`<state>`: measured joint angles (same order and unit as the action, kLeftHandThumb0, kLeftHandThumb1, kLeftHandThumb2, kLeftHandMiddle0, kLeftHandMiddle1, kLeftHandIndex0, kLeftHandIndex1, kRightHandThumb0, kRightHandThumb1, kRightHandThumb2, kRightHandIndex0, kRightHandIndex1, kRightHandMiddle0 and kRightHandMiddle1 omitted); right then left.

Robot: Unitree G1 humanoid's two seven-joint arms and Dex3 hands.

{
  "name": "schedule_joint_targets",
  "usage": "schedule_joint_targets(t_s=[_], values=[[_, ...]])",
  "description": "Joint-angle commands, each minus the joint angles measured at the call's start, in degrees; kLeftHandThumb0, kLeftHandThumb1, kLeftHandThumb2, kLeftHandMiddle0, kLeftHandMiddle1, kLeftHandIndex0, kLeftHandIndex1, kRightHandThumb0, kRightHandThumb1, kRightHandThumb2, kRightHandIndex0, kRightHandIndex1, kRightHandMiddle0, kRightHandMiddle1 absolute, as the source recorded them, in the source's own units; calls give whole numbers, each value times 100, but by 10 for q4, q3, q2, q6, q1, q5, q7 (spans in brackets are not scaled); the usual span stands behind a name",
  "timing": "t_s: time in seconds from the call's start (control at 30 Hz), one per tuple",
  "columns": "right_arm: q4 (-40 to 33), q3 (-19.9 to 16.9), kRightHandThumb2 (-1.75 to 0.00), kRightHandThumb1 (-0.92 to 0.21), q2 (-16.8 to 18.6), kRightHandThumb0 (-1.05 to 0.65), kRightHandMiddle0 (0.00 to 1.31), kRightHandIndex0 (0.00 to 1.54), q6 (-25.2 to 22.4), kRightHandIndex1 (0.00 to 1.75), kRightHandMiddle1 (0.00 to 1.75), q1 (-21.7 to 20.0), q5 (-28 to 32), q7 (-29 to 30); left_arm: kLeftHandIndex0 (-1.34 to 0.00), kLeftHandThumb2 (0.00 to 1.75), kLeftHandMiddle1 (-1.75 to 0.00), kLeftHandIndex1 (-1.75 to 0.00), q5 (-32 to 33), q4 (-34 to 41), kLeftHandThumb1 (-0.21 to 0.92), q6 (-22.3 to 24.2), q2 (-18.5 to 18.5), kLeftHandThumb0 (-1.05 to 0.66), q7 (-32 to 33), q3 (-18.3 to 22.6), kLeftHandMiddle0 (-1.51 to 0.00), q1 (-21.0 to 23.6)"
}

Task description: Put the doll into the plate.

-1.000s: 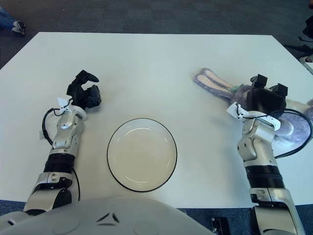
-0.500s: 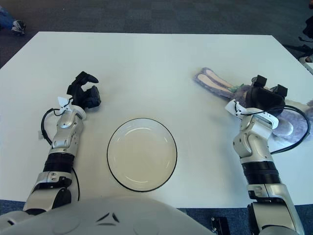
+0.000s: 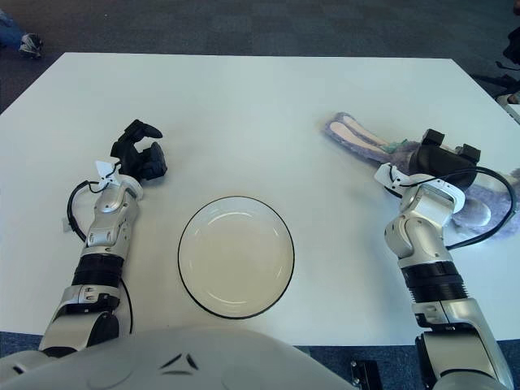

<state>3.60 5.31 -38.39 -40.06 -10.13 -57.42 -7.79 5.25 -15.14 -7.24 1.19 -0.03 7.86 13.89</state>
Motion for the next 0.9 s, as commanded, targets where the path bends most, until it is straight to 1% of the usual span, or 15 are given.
schedule_joint_targets(t_s=[0.0,0.03,0.1,0.23,0.3,0.53,0.6,0.63,0.67,0.7,0.73,0.77,0.8,0.83,0.87], values=[[-8,4,-89,-32,-18,-57,0,1,1,79,36,-7,-2,-22,-68,141,-175,-175,-1,8,24,8,0,-51,7,1,-128,2],[-9,4,-90,-30,-19,-55,0,0,2,90,43,-7,-1,-26,-68,141,-175,-175,-1,9,24,8,0,-51,7,0,-128,2],[-11,5,-91,-29,-22,-54,0,0,2,100,48,-8,0,-37,-68,141,-175,-175,-1,10,24,9,0,-51,7,0,-128,2],[-12,8,-94,-26,-33,-49,0,0,1,131,62,-12,0,-69,-68,141,-175,-175,-2,11,24,9,0,-51,9,0,-128,1],[-13,11,-96,-25,-38,-46,0,0,-2,142,68,-14,-1,-86,-68,141,-175,-175,-2,12,24,9,0,-51,9,0,-128,1],[-18,10,-101,-23,-46,-39,0,0,-8,167,79,-19,0,-114,-68,142,-175,-175,-3,15,24,8,0,-51,9,-2,-128,0],[-15,7,-107,-20,-53,-30,0,3,1,172,87,-20,6,-118,-68,142,-175,-175,-3,16,23,8,0,-51,9,-2,-128,-1],[-13,6,-111,-18,-56,-23,0,5,5,173,99,-21,9,-119,-68,142,-175,-175,-3,16,23,8,0,-51,9,-2,-128,-1],[-9,3,-113,-17,-60,-21,0,5,15,173,104,-20,16,-120,-68,142,-175,-175,-3,17,23,7,0,-51,9,-2,-128,-1],[-6,2,-121,-15,-63,-12,1,8,23,174,126,-19,21,-120,-68,142,-175,-175,-3,17,23,7,0,-51,9,-2,-127,-1],[-6,0,-123,-13,-65,-9,2,8,30,174,134,-18,28,-123,-68,142,-175,-175,-2,17,23,7,-1,-51,9,-2,-127,-1],[-6,-2,-129,-12,-67,-2,5,14,35,174,149,-17,33,-125,-68,142,-175,-175,-2,18,23,7,-1,-51,9,-2,-127,-1],[-8,-3,-133,-10,-68,2,7,17,37,174,158,-17,37,-129,-68,142,-175,-175,-2,18,23,7,-1,-51,9,-2,-127,-1],[-9,-4,-129,-17,-69,10,9,24,39,174,161,-16,41,-131,-68,142,-175,-175,-2,18,23,6,-1,-51,9,-2,-127,-2],[-9,-7,-123,-26,-69,22,12,35,39,172,166,-17,47,-133,-69,142,-175,-175,-2,18,23,7,-1,-51,9,-2,-127,-2]])
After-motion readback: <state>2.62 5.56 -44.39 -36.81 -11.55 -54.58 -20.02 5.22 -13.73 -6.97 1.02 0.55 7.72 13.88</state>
